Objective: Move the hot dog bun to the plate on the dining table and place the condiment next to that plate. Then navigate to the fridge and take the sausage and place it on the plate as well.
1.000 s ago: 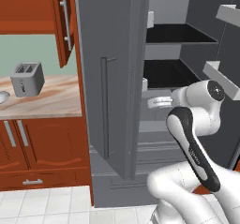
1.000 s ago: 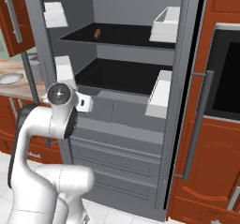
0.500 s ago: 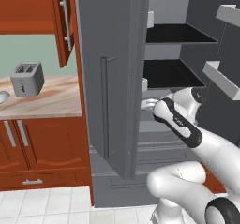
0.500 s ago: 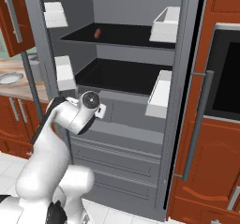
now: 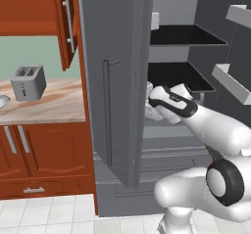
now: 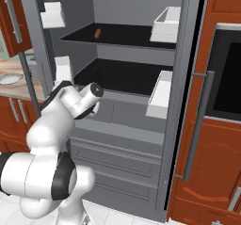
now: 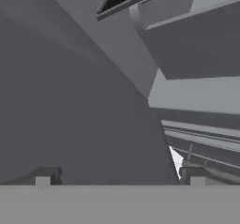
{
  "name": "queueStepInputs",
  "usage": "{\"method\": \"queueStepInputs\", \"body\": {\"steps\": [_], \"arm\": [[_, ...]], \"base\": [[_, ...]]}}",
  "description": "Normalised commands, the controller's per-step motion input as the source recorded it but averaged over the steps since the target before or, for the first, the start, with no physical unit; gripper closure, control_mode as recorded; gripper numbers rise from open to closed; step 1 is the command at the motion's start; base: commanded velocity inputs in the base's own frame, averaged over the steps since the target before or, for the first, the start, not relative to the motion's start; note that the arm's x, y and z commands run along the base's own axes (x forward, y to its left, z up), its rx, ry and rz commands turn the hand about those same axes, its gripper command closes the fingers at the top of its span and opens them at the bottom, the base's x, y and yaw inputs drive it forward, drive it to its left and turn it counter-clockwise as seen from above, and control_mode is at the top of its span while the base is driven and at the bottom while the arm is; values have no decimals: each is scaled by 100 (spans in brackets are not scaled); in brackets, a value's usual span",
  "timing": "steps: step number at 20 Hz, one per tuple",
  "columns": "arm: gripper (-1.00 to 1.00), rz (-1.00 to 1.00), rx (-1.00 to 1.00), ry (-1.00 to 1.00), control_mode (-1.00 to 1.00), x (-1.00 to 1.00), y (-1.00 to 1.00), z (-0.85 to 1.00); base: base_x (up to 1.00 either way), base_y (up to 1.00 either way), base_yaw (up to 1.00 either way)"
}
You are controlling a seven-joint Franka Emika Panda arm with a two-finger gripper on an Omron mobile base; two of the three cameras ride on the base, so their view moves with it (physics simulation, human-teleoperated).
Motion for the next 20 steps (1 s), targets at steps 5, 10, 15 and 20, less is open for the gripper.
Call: {"method": "queueStepInputs", "body": {"steps": [5,10,15,20], "arm": [[-100,21,0,9,-100,-52,97,-9],[-100,20,0,1,-100,-86,100,-16],[-100,5,-1,-5,-100,-62,28,-1],[-100,-21,-14,-2,-100,-1,-99,48]], "base": [[0,0,0],[0,0,0],[0,0,0],[0,0,0]]}}
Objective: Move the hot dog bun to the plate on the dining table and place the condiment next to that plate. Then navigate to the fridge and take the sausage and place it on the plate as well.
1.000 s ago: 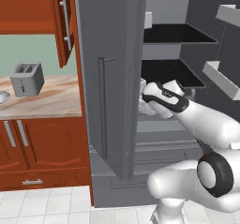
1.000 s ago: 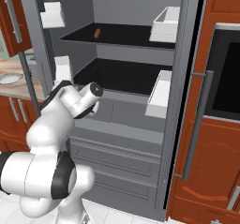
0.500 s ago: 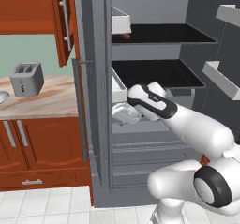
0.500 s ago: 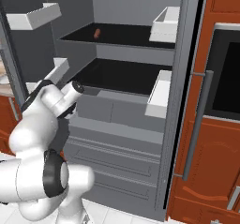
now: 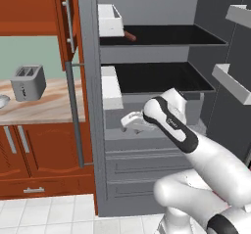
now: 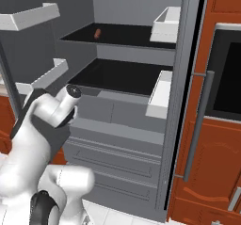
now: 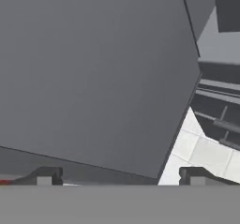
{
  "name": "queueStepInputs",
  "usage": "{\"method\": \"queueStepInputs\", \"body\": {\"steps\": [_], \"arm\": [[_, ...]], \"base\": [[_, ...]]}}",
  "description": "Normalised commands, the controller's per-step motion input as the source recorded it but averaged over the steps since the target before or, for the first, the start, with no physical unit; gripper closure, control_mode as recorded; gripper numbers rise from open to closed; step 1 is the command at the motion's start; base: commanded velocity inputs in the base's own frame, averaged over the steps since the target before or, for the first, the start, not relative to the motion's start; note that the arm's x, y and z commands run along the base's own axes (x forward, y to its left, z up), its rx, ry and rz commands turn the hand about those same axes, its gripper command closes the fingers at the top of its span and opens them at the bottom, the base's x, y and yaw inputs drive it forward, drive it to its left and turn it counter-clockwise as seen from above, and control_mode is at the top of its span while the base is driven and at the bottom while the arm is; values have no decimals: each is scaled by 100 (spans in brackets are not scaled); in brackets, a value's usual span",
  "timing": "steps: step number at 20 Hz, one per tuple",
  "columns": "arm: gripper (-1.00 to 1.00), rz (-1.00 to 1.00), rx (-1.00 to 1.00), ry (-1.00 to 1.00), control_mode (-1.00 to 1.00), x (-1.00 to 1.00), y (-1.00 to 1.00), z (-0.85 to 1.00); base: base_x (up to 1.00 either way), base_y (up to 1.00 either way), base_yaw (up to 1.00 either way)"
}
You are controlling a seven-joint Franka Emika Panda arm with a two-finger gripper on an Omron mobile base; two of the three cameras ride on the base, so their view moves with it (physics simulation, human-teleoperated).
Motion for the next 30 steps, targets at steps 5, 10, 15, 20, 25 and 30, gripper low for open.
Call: {"method": "queueStepInputs", "body": {"steps": [5,10,15,20,25,30], "arm": [[-100,-22,-17,-3,-100,0,-89,69],[-100,-17,-34,-20,-100,-9,-42,65],[-100,-11,-28,-6,-100,-4,-61,16],[-100,-1,-6,0,-100,-22,-43,0],[-100,0,0,0,100,0,-6,0],[-100,0,0,0,100,0,0,0]], "base": [[0,0,0],[0,0,0],[0,0,0],[0,0,0],[28,-7,0],[100,-3,-3]]}}
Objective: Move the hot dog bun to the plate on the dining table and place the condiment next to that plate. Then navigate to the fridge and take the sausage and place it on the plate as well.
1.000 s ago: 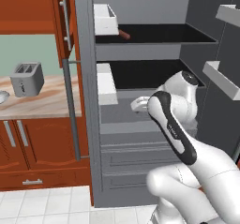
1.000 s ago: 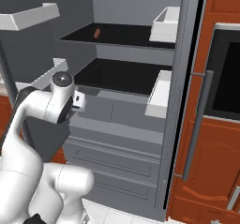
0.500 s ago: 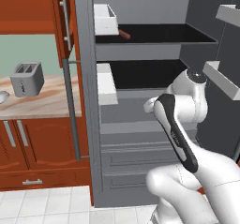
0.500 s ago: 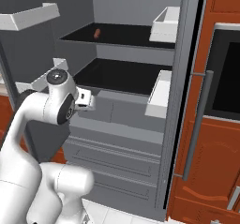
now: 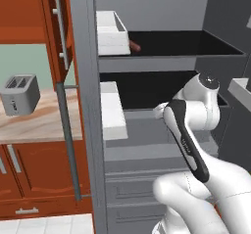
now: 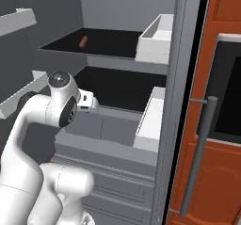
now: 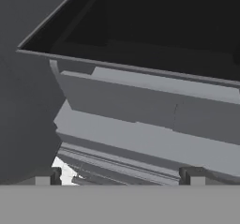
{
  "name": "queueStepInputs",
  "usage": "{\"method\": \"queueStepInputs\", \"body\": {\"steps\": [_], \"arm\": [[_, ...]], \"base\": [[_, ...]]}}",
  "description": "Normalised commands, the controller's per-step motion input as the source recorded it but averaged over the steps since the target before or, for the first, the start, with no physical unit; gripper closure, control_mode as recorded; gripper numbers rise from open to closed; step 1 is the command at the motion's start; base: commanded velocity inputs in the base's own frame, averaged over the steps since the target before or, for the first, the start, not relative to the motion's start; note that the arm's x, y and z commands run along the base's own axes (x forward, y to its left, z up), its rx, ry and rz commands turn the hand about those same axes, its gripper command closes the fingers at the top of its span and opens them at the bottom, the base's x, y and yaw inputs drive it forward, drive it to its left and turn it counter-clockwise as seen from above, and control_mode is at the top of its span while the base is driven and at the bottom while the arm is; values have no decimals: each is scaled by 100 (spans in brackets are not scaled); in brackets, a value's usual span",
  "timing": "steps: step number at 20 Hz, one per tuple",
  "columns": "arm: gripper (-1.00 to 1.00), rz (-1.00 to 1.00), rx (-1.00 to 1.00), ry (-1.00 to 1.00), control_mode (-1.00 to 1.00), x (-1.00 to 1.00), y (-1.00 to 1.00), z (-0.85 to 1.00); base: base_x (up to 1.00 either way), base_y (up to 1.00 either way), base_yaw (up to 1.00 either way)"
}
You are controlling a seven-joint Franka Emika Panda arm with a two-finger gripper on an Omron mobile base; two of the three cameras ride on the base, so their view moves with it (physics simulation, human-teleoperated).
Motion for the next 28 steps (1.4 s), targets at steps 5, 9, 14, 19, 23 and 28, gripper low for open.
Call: {"method": "queueStepInputs", "body": {"steps": [5,9,14,19,23,28], "arm": [[-100,0,0,0,100,0,0,0],[-100,0,-1,-1,-100,-9,1,12],[-100,0,-2,-28,-100,-94,0,82],[-100,3,0,-26,-100,-65,0,100],[-100,6,0,-22,-100,-9,16,100],[-100,0,0,-5,-100,49,36,84]], "base": [[82,6,-6],[19,21,-4],[0,0,0],[0,0,0],[0,0,0],[0,0,0]]}}
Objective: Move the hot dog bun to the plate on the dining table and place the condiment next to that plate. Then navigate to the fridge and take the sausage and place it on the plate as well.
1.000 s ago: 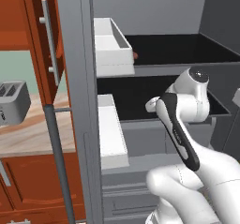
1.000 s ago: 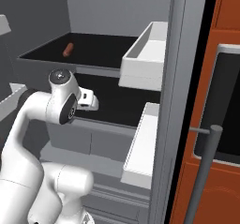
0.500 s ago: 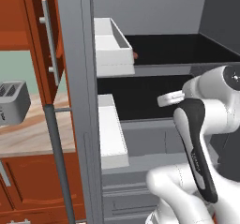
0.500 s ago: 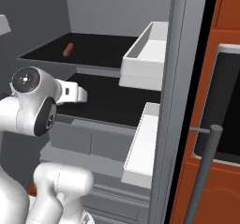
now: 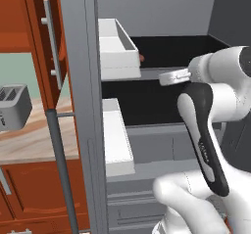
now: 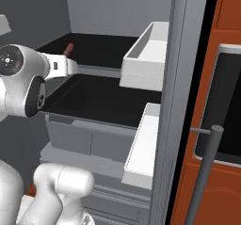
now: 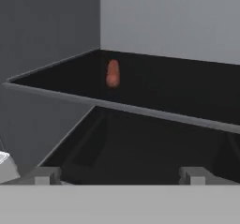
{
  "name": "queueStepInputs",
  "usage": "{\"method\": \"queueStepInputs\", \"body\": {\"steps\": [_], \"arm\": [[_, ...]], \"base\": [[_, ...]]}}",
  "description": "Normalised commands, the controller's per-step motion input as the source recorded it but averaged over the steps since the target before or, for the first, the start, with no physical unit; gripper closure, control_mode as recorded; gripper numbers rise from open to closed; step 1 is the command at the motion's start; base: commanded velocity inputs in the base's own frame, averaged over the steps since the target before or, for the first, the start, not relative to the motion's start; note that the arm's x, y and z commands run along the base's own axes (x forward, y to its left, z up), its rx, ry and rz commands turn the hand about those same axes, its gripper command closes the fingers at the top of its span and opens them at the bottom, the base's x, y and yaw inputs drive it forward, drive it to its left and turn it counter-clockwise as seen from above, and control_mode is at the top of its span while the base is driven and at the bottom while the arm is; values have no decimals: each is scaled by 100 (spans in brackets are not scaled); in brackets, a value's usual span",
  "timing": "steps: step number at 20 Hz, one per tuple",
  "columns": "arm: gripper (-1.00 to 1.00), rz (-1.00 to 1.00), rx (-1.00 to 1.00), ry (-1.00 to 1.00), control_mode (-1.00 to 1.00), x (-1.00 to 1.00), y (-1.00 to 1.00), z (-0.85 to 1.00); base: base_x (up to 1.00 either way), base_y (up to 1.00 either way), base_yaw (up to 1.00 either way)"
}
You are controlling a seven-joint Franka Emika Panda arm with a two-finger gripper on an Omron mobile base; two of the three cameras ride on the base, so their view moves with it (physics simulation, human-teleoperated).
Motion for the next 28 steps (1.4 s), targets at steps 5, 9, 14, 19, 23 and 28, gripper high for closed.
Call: {"method": "queueStepInputs", "body": {"steps": [5,9,14,19,23,28], "arm": [[-100,0,0,3,-100,88,41,48],[-100,0,0,8,-100,100,8,0],[-100,0,0,9,-100,90,7,-22],[-100,0,0,6,-100,80,29,-32],[-100,0,0,5,-100,78,22,-25],[-100,0,0,4,-100,68,5,-23]], "base": [[0,0,0],[0,0,0],[0,0,0],[0,0,0],[0,0,0],[0,0,0]]}}
